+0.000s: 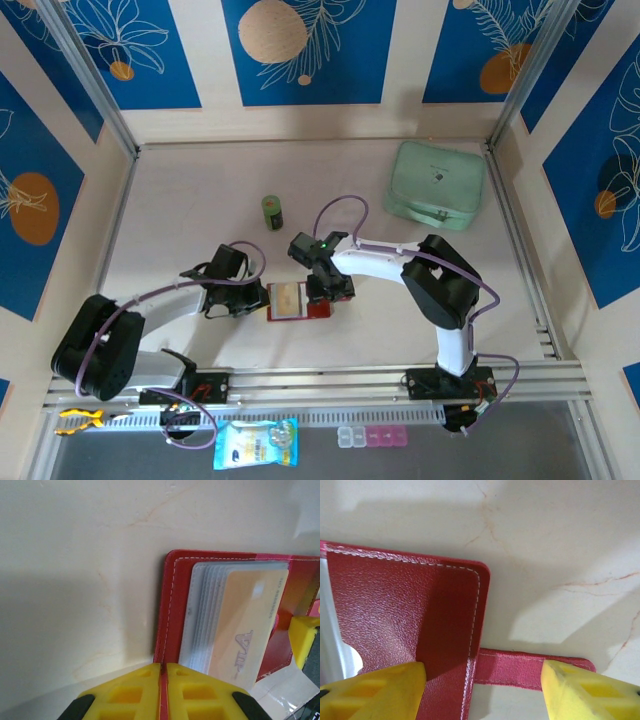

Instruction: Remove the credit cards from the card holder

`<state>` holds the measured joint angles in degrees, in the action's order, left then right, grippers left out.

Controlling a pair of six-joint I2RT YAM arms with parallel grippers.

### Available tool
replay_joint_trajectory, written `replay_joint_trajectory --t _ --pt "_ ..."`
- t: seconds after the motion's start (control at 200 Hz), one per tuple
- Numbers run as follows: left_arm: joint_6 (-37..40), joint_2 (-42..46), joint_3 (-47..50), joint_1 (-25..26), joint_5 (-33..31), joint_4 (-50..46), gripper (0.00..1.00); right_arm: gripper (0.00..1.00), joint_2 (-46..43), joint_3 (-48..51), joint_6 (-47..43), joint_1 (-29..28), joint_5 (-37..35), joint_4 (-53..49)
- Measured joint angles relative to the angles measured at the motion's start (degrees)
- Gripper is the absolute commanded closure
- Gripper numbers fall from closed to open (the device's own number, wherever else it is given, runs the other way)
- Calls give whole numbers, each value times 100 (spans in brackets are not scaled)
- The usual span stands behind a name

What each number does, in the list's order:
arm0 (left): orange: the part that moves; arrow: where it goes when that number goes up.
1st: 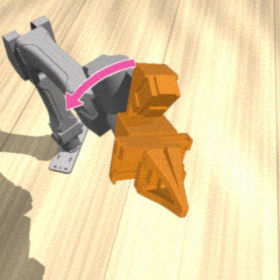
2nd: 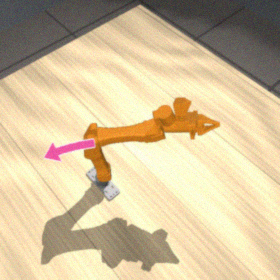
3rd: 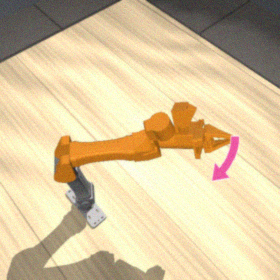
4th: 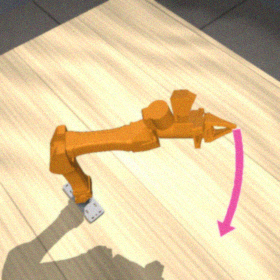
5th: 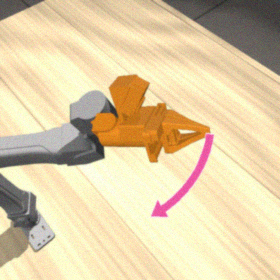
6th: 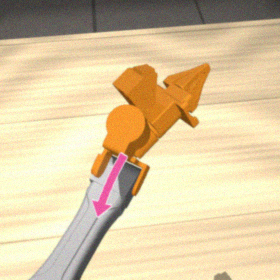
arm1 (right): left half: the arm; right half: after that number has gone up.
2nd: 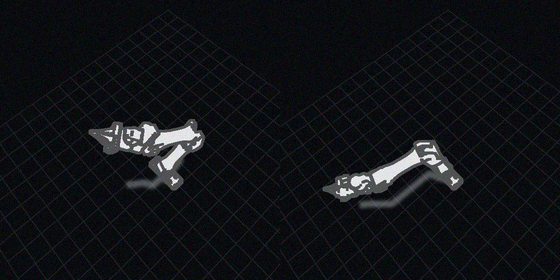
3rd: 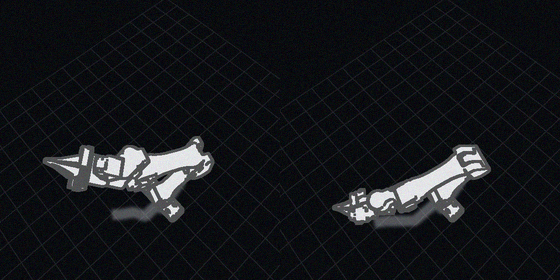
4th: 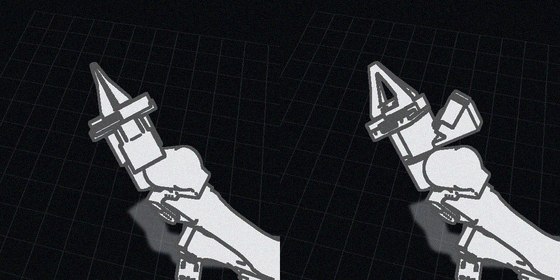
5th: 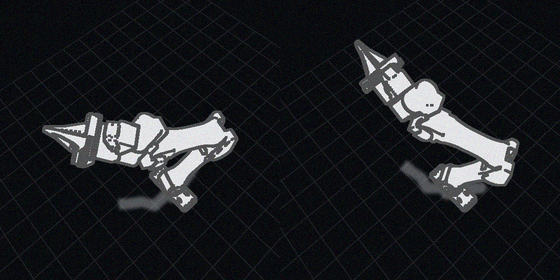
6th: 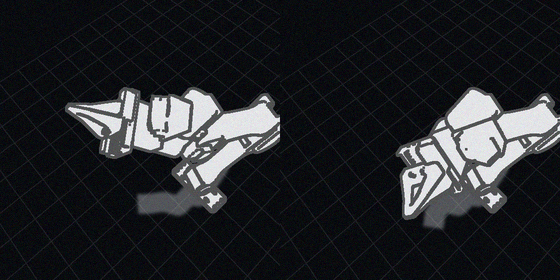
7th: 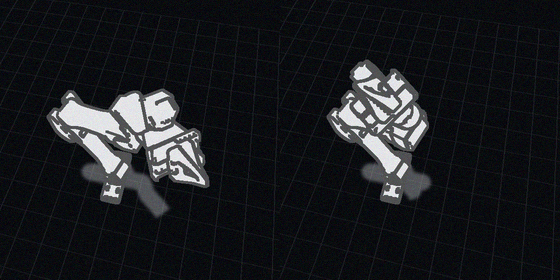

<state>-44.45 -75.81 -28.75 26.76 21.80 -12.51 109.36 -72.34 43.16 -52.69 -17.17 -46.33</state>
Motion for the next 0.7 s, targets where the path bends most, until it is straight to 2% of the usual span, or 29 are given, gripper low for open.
replay_joint_trajectory --t 0.4,0.7 --pt "249 442 -284 0 -87 -376 87 36 -15 9 42 11 63 15" --pt "295 374 -463 0 39 -409 87 37 -151 -4 63 -7 63 17"
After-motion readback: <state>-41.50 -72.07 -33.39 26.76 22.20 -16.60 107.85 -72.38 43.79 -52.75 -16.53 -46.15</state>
